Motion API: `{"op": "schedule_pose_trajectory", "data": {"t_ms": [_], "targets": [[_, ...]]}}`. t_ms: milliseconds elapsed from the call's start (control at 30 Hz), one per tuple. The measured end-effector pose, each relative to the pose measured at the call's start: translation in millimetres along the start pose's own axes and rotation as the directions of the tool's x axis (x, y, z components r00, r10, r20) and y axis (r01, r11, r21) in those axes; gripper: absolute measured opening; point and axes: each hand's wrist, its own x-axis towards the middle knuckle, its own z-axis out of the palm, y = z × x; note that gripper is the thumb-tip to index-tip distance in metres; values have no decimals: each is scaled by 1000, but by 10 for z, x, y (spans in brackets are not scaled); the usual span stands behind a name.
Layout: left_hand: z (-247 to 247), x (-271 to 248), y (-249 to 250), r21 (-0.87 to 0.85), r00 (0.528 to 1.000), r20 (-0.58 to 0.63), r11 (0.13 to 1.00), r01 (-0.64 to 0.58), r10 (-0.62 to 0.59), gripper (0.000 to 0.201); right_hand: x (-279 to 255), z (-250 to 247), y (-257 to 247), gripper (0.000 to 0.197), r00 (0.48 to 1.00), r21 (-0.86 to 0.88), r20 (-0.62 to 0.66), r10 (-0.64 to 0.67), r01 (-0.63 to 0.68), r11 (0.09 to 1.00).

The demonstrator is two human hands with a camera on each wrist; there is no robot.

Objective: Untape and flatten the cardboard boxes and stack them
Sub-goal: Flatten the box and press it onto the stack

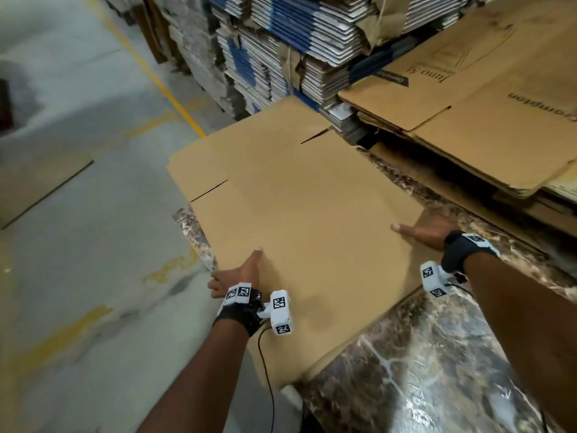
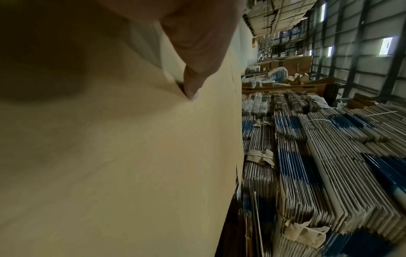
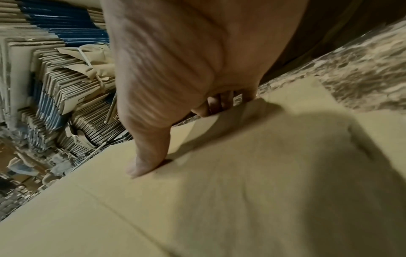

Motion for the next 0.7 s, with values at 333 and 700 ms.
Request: {"op": "schedule_pose_trajectory", "data": {"t_ms": [333,700], "targets": [[-225,52,-672,-187,952,305,982,30,29,123,-344,66,90,143,1000,74,-22,3,-1,997],[-951,-2,-1043,-170,975,196,983,-76,109,71,-1347,423,-42,105,984,174,106,-141,121,977]]}}
